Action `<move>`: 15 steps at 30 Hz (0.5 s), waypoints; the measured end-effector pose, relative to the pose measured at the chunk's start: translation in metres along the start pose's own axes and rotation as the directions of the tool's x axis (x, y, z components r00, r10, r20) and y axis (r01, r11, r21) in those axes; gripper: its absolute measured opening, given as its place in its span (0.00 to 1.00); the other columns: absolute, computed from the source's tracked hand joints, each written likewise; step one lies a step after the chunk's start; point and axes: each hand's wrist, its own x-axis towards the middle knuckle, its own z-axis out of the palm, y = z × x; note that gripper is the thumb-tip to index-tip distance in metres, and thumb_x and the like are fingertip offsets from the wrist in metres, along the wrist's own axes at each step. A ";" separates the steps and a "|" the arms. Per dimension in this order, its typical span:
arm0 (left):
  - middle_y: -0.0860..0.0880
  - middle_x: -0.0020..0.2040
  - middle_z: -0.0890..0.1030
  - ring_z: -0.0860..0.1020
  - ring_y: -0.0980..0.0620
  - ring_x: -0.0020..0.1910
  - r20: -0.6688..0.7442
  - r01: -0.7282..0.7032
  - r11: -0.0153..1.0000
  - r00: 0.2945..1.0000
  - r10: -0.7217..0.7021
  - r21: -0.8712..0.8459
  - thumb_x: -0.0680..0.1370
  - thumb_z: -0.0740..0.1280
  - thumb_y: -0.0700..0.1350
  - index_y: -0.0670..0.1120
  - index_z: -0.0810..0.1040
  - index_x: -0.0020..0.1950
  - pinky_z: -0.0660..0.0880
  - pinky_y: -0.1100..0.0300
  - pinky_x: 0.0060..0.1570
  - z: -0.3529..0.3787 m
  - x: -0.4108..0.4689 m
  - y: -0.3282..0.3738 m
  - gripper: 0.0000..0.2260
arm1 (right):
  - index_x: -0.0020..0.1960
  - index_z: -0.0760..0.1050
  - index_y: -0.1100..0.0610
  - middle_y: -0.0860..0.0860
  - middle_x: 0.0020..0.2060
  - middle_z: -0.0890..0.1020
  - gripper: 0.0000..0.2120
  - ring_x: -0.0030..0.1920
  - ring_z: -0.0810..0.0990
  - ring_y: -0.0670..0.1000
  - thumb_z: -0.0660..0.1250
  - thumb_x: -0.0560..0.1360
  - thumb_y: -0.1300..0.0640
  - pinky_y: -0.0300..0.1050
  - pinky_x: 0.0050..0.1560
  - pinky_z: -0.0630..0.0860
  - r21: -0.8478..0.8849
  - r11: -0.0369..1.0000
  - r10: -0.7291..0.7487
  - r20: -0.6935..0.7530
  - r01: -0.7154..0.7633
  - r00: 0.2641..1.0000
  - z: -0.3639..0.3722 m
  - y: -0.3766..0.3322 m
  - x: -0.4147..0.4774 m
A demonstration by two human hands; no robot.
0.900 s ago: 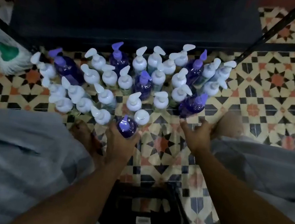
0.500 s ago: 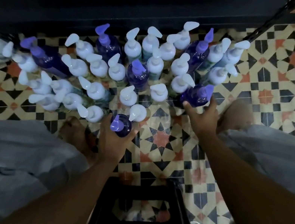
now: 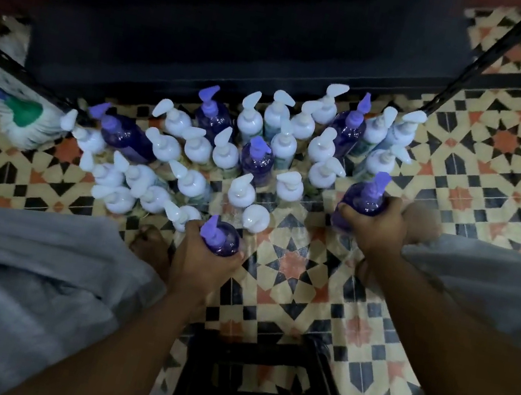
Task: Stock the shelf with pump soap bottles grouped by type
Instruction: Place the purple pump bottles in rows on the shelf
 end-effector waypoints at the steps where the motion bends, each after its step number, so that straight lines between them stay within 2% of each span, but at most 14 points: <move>1: 0.59 0.45 0.75 0.76 0.48 0.49 0.017 -0.018 1.000 1.000 0.018 0.008 0.63 0.82 0.54 0.56 0.65 0.56 0.74 0.53 0.50 -0.007 -0.001 0.003 0.32 | 0.67 0.70 0.59 0.50 0.52 0.73 0.32 0.44 0.73 0.50 0.79 0.70 0.50 0.33 0.35 0.69 0.017 1.000 0.003 -0.005 -0.003 1.000 -0.008 -0.005 -0.006; 2: 0.59 0.46 0.76 0.78 0.48 0.49 0.041 -0.042 0.999 0.998 0.041 0.018 0.61 0.81 0.56 0.56 0.66 0.57 0.76 0.53 0.51 -0.013 -0.002 0.005 0.32 | 0.68 0.69 0.59 0.51 0.53 0.72 0.32 0.47 0.72 0.50 0.79 0.70 0.50 0.32 0.37 0.68 0.031 1.000 -0.002 -0.011 0.003 1.000 -0.016 -0.010 -0.011; 4: 0.60 0.50 0.79 0.80 0.51 0.51 0.086 -0.101 0.995 0.991 0.102 -0.014 0.59 0.81 0.58 0.58 0.69 0.62 0.78 0.53 0.54 -0.027 -0.003 0.013 0.36 | 0.69 0.69 0.59 0.53 0.57 0.73 0.35 0.55 0.71 0.53 0.79 0.70 0.48 0.40 0.50 0.67 0.071 0.997 -0.032 0.001 0.032 0.999 -0.031 -0.021 -0.017; 7: 0.60 0.54 0.78 0.79 0.51 0.55 0.119 -0.175 0.983 0.976 0.181 -0.061 0.61 0.83 0.54 0.59 0.65 0.74 0.75 0.55 0.58 -0.055 -0.012 0.035 0.45 | 0.66 0.70 0.56 0.50 0.56 0.78 0.35 0.56 0.77 0.55 0.81 0.66 0.46 0.50 0.57 0.73 0.156 0.982 -0.109 0.000 0.107 0.994 -0.056 -0.043 -0.028; 8: 0.59 0.54 0.78 0.79 0.51 0.56 0.117 -0.209 0.976 0.969 0.216 -0.068 0.61 0.82 0.54 0.60 0.65 0.73 0.75 0.55 0.57 -0.066 -0.018 0.046 0.44 | 0.65 0.70 0.54 0.50 0.56 0.78 0.34 0.56 0.79 0.55 0.81 0.65 0.45 0.53 0.59 0.76 0.182 0.975 -0.133 -0.001 0.131 0.991 -0.066 -0.054 -0.034; 10: 0.59 0.55 0.79 0.80 0.51 0.55 0.094 -0.274 0.958 0.955 0.281 -0.083 0.61 0.82 0.54 0.63 0.66 0.66 0.76 0.53 0.57 -0.089 -0.029 0.068 0.39 | 0.63 0.70 0.53 0.49 0.56 0.80 0.33 0.56 0.80 0.54 0.81 0.64 0.45 0.57 0.60 0.78 0.231 0.951 -0.208 -0.008 0.204 0.978 -0.083 -0.078 -0.046; 12: 0.61 0.54 0.79 0.80 0.53 0.53 0.042 -0.339 0.936 0.938 0.344 -0.097 0.63 0.83 0.53 0.62 0.68 0.61 0.76 0.56 0.54 -0.111 -0.036 0.091 0.34 | 0.61 0.72 0.54 0.49 0.54 0.82 0.32 0.53 0.82 0.52 0.81 0.63 0.45 0.54 0.58 0.80 0.300 0.914 -0.283 -0.011 0.273 0.959 -0.100 -0.107 -0.059; 15: 0.58 0.55 0.82 0.82 0.56 0.53 -0.040 -0.429 0.882 0.902 0.430 -0.198 0.65 0.84 0.50 0.54 0.75 0.62 0.77 0.60 0.51 -0.146 -0.046 0.136 0.29 | 0.60 0.75 0.56 0.50 0.52 0.83 0.29 0.50 0.83 0.49 0.82 0.65 0.49 0.44 0.50 0.80 0.425 0.838 -0.381 0.007 0.343 0.924 -0.124 -0.153 -0.082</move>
